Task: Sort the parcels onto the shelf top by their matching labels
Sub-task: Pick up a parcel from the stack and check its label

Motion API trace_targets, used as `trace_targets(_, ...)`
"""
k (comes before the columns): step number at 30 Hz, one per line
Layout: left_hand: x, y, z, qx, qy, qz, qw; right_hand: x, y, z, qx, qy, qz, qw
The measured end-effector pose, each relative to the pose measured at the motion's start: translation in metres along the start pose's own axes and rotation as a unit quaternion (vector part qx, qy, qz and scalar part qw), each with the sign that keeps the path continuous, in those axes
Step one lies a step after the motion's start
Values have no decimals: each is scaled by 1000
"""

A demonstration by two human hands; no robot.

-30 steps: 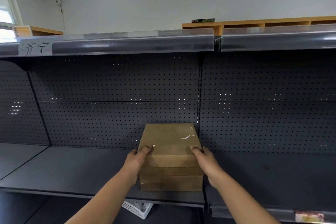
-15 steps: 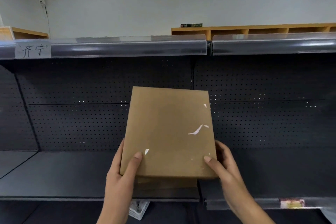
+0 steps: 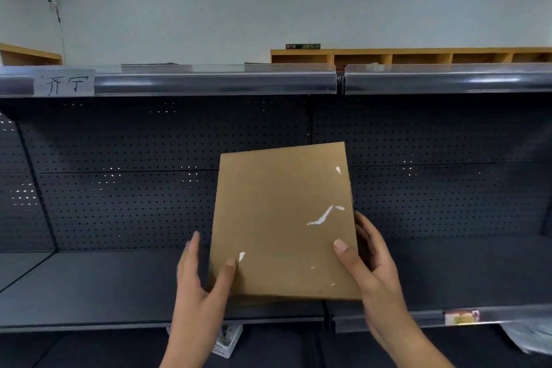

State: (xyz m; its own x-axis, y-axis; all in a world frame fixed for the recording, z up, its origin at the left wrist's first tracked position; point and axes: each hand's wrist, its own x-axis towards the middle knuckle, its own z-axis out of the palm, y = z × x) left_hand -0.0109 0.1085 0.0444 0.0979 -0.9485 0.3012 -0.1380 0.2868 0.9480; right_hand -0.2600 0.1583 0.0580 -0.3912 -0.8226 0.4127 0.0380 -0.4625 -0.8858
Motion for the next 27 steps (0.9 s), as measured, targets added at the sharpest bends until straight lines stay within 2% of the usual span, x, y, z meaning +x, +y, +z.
trace_targets(1, -6, 1, 5, 29, 18, 15, 999, -2, 1, 2, -20, 10, -11, 1000)
trace_targets(3, -24, 6, 17, 67, 18, 95, 993, -7, 2, 8, -78, 32, -29, 996)
trace_targets(5, -41, 16, 31, 80, -39, 156, 984, -13, 3, 19, -137, 56, -55, 988)
trace_targets(8, -51, 36, 50, 49, -113, 149, 981, -26, 4, 37, -159, 53, -100, 981)
trace_targets(10, -49, 45, 60, 28, -107, 150, 982, -35, 4, 46, -104, 28, -108, 988)
trace_targets(14, -36, 55, 57, -40, -52, 93, 993, -32, -2, 47, -21, 15, -87, 996)
trace_targets(21, -29, 54, 49, -62, -69, 111, 989, -35, 14, 43, 41, -105, -85, 990)
trace_targets(24, -28, 58, 48, -21, -82, 137, 987, -40, 18, 46, 54, -109, -82, 989)
trace_targets(27, -25, 61, 47, 84, -73, 173, 979, -44, 19, 48, 104, -94, -51, 989)
